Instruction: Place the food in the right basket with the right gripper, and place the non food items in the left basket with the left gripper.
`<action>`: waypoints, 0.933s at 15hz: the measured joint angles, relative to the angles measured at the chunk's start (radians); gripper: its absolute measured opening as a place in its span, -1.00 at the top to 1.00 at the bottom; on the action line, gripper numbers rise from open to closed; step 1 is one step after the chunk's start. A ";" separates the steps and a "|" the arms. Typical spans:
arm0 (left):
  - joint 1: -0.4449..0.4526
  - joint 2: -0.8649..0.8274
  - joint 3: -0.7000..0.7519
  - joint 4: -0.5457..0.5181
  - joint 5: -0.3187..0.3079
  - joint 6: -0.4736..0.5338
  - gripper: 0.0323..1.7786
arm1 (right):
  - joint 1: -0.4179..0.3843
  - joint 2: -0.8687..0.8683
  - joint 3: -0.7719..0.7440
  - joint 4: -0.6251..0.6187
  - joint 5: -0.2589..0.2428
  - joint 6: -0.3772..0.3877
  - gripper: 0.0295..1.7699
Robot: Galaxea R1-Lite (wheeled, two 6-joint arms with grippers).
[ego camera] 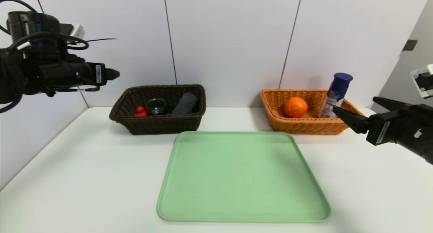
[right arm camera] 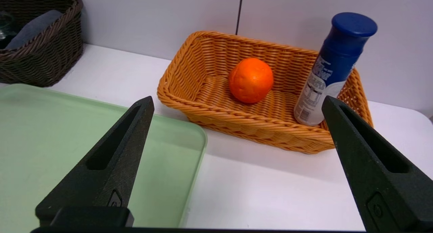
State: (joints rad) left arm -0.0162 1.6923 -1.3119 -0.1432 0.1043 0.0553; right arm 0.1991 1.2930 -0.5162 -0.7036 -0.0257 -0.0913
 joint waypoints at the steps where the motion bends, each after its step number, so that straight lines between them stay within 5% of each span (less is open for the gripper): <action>1: -0.001 -0.036 0.035 0.000 0.001 -0.004 -0.88 | 0.000 -0.007 0.003 0.000 -0.010 -0.001 -0.93; 8: 0.003 -0.307 0.258 0.000 0.004 -0.008 -0.89 | 0.000 -0.084 0.044 0.009 -0.071 -0.036 -0.93; 14: 0.036 -0.547 0.479 0.000 -0.007 -0.011 -0.90 | -0.050 -0.181 0.151 -0.001 -0.062 -0.080 -0.93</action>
State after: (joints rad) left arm 0.0200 1.1449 -0.8328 -0.1428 0.0977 0.0443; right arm 0.1489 1.1121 -0.3647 -0.7047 -0.0879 -0.1713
